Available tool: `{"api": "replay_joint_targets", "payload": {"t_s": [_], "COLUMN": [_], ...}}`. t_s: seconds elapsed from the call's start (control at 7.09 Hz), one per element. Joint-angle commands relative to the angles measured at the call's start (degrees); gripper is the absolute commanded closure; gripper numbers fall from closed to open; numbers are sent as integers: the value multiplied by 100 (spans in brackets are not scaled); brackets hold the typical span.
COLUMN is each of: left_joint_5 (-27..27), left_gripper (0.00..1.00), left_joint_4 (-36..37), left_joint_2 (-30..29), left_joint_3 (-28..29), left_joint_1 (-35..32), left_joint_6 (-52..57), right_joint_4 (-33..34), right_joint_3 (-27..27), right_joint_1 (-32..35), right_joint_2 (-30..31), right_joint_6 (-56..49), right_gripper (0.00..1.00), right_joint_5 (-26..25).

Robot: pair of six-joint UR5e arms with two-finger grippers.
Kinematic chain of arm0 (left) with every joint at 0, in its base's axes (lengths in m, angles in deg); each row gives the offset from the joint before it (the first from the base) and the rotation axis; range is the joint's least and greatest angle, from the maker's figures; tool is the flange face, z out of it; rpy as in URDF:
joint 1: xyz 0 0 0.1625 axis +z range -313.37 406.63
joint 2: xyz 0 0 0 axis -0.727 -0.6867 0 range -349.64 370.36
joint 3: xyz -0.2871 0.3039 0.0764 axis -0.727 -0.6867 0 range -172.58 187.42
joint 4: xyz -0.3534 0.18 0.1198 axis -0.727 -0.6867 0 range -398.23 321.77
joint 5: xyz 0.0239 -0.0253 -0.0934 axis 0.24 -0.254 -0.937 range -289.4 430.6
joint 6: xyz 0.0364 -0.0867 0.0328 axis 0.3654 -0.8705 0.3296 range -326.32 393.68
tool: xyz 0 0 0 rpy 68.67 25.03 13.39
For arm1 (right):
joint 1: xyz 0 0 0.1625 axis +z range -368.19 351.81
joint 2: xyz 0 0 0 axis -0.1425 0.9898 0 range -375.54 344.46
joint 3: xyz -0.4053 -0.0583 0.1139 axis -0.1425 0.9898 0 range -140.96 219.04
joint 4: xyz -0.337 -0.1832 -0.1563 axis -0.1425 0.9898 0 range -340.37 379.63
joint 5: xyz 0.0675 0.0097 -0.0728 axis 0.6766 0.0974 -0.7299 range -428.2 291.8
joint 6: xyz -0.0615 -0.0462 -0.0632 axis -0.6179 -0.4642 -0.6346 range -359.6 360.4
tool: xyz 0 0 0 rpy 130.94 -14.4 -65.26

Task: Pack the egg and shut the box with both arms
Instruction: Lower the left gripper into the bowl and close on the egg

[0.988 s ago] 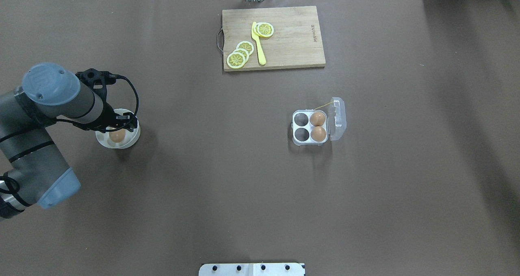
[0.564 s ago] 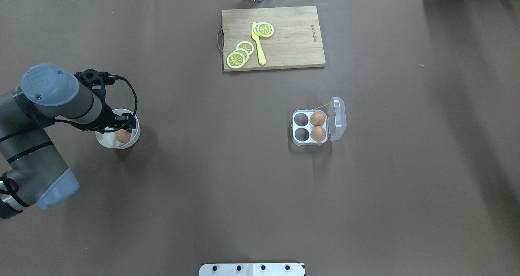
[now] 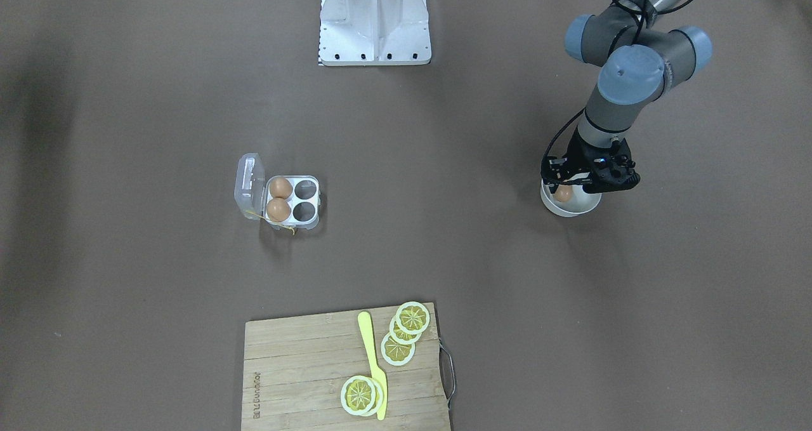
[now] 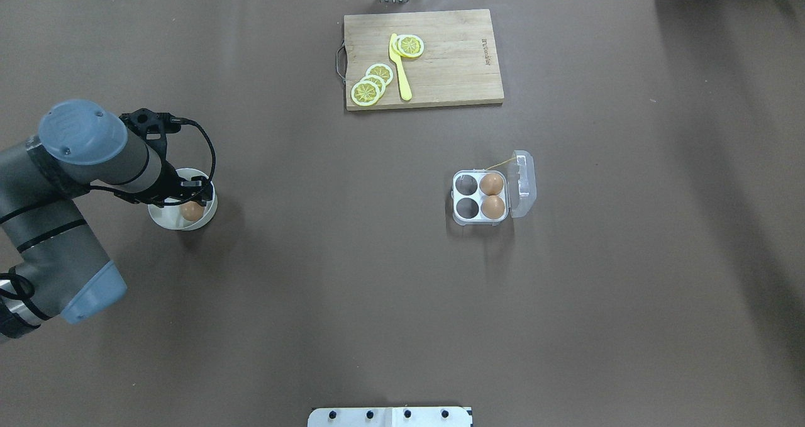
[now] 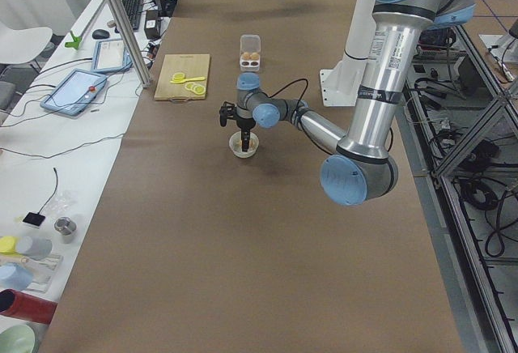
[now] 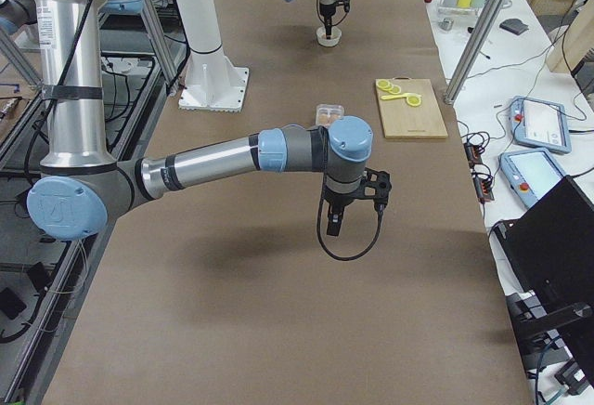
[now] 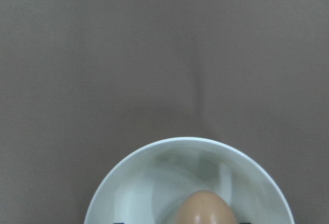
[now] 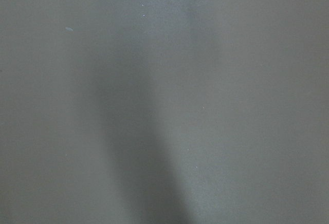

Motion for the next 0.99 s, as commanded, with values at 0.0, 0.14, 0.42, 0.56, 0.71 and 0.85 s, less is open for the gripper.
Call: {"api": "replay_joint_targets", "payload": {"t_s": [0.0,0.14,0.42,0.56,0.71,0.85], "left_joint_5": [-7,-7,-7,-7,-7,-7], "left_gripper": [24,25,25,25,25,26], "left_joint_4": [-25,-25,-43,-43,-43,-51], "left_joint_2": [-8,-8,-8,-8,-8,-8], "left_joint_3": [6,6,6,15,15,15], "left_joint_1": [15,15,41,85,94,103], "left_joint_6": [0,0,0,0,0,0], "right_joint_4": [1,1,1,1,-8,1], "right_joint_3": [9,9,0,9,9,9], "right_joint_1": [0,-9,0,0,0,0], "right_joint_2": [0,-9,-9,-9,-9,-9], "right_joint_6": [0,0,0,0,0,0], "right_gripper": [0,0,0,0,0,0], "right_joint_5": [-3,-3,-3,-3,-3,-3]}}
